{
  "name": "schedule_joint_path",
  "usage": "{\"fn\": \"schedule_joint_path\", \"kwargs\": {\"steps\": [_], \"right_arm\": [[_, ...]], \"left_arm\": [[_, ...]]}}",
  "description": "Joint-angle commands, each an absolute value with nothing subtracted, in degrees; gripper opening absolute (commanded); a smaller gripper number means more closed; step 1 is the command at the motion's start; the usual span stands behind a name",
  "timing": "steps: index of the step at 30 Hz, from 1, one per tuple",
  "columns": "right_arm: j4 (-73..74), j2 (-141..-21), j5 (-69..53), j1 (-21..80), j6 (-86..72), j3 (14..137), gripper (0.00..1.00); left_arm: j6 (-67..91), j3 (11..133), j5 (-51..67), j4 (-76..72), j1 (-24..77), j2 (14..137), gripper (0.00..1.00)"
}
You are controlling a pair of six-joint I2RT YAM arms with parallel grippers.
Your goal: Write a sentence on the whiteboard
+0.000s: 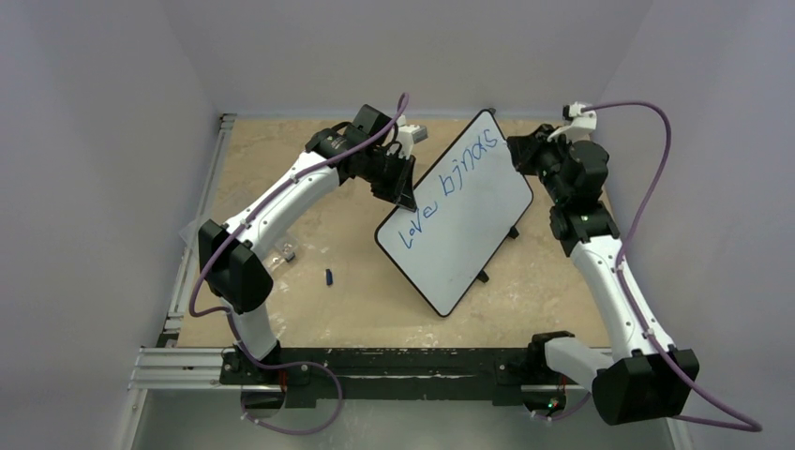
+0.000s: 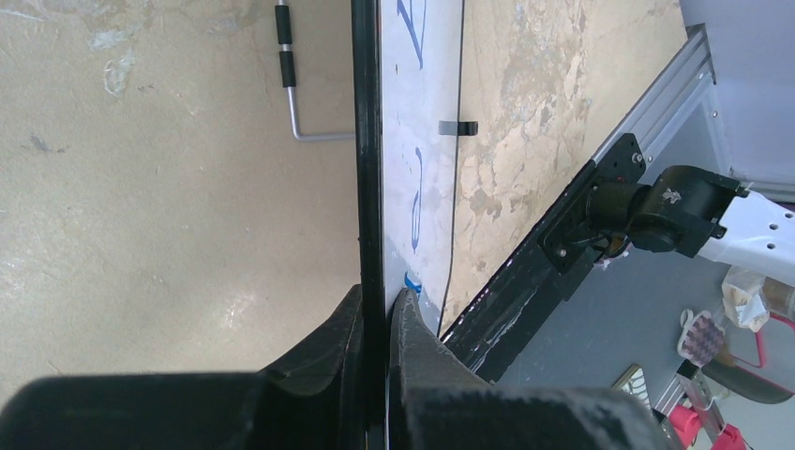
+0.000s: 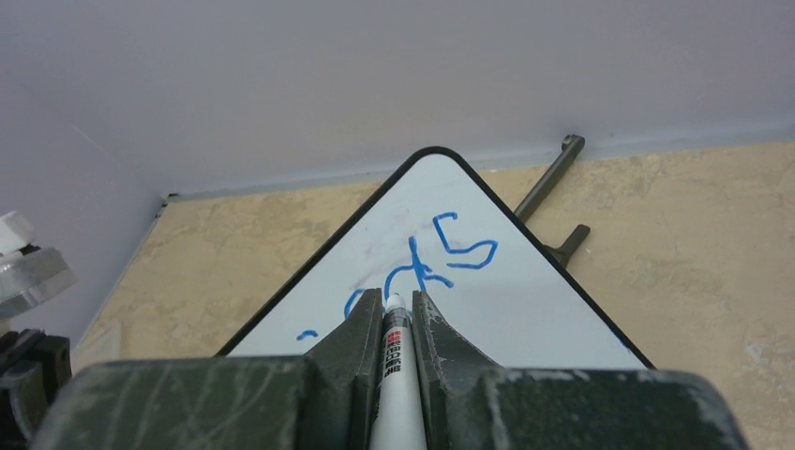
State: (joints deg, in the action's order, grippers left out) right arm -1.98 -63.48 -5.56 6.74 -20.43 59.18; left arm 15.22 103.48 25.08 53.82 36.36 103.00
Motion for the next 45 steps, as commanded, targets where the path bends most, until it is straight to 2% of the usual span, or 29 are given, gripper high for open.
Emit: {"fn": "schedule_joint_path", "kwargs": {"steps": [1, 6, 12, 20, 25, 33, 45], "right_arm": [[-0.3, -61.1, -8.2, 6.8, -18.6, 56.4, 0.0], [-1.6, -59.5, -12.4, 6.9, -17.8, 52.9, 0.0], [-8.9, -57.4, -24.1, 6.9, -23.2, 45.2, 0.0], [-11.1, -55.0, -29.7, 7.4, -22.6, 40.7, 0.0], [-10.4, -55.7, -28.6, 9.1, -21.6, 40.6, 0.0], [-5.3, -55.9, -21.0, 17.6, -17.2, 44.4, 0.0], [-12.7, -48.8, -24.6, 23.2, -16.6, 35.7, 0.0]], "left_arm": [[8.1, 102.0, 16.2, 56.4, 38.3, 104.2, 0.0], [8.2, 101.8, 16.6, 56.0, 38.3, 104.6, 0.0], [8.8, 101.8, 17.3, 55.7, 38.3, 106.0, 0.0], [9.2, 101.7, 17.6, 55.4, 38.6, 106.1, 0.0], [9.6, 101.5, 17.8, 55.2, 38.7, 106.0, 0.0], [9.8, 101.3, 17.8, 54.9, 38.7, 105.7, 0.0], [10.2, 101.2, 18.3, 54.4, 38.7, 106.2, 0.0]]}}
